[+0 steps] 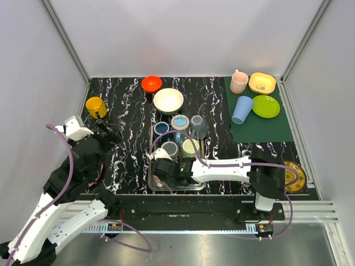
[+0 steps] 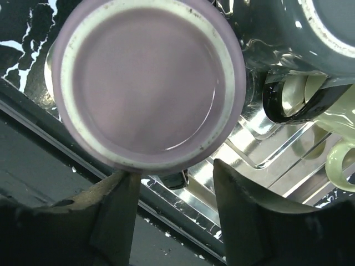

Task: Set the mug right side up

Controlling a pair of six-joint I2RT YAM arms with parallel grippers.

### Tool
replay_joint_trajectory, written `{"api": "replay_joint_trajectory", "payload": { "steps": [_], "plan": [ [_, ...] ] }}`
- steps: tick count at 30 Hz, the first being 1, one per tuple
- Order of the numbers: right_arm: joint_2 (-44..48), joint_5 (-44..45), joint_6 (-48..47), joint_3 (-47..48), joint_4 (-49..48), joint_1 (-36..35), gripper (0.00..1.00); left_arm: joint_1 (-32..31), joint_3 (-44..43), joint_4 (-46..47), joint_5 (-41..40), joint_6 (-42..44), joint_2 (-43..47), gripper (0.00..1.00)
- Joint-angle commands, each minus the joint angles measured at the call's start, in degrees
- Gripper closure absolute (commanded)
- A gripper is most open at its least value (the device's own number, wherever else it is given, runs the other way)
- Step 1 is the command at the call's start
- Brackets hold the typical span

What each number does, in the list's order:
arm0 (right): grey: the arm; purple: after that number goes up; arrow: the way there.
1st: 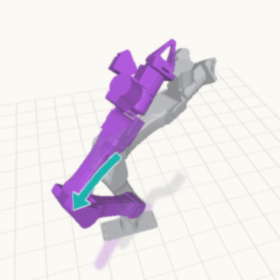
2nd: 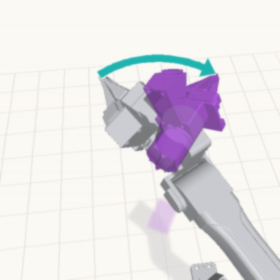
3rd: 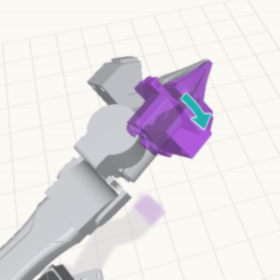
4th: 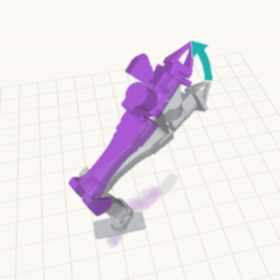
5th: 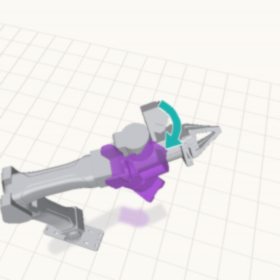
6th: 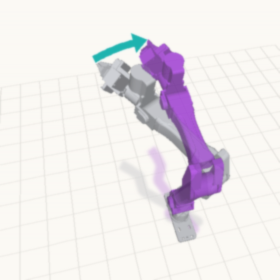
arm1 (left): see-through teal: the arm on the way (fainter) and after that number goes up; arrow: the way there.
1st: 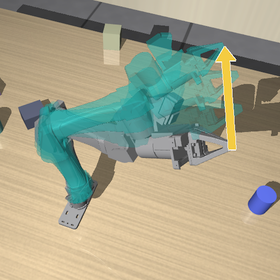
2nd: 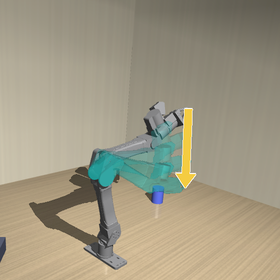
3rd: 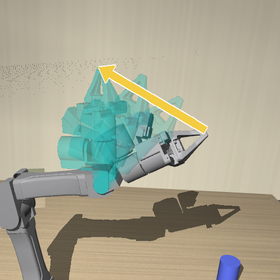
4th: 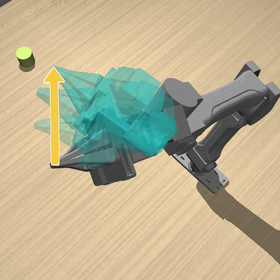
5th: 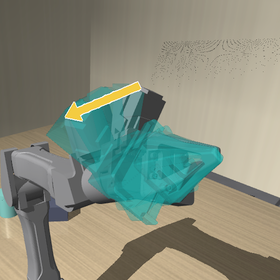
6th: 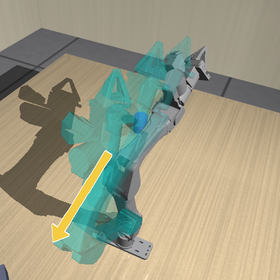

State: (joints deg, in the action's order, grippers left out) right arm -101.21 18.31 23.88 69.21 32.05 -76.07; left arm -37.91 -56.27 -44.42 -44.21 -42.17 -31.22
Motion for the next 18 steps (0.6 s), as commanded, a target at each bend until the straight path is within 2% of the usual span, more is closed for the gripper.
{"api": "replay_joint_trajectory", "payload": {
  "steps": [1, 3, 8, 10, 11, 12, 14, 15, 17, 18],
  "plan": [
    [6.4, 2.3, 0.7, 2.6, -1.6, -1.4, 0.37, 0.1, 0.4, 1.3, -2.3, 1.5, -1.2, 0.01],
    [8.3, 1.9, 1.0, 4.0, 0.1, -2.6, 0.34, 0.0, 0.4, 1.6, -2.4, 1.7, -1.7, 0.01],
    [21.5, 0.4, 0.8, 7.0, 1.1, -4.5, 0.32, 1.1, 0.6, 4.7, -2.2, 3.7, -6.5, 0.01],
    [27.0, 2.9, -0.5, 7.9, 1.0, -4.4, 0.30, 5.5, 0.4, 7.1, -0.4, 5.2, -11.0, 0.01],
    [28.5, 7.1, -1.4, 8.3, 1.4, -4.4, 0.30, 8.4, -0.1, 7.6, 4.9, 5.5, -13.0, 0.01],
    [29.6, 9.5, -3.4, 8.9, 2.3, -4.2, 0.30, 15.1, -0.9, 8.1, 8.4, 5.9, -15.1, 0.01],
    [32.4, 13.9, -4.5, 8.7, 2.8, -2.7, 0.29, 21.6, -1.6, 8.7, 17.8, 6.9, -21.8, 0.01],
    [33.3, 14.0, -5.0, 7.8, 2.8, -1.7, 0.29, 27.4, -2.4, 9.1, 20.5, 7.8, -24.0, 0.01],
    [36.4, 16.7, -5.4, 5.7, 1.5, 0.7, 0.30, 32.1, -2.2, 11.8, 25.4, 10.0, -30.0, 0.01],
    [37.6, 18.9, -6.9, 2.5, -0.9, 0.6, 0.30, 37.2, -1.7, 13.3, 27.4, 10.5, -31.9, 0.01]
  ]
}}
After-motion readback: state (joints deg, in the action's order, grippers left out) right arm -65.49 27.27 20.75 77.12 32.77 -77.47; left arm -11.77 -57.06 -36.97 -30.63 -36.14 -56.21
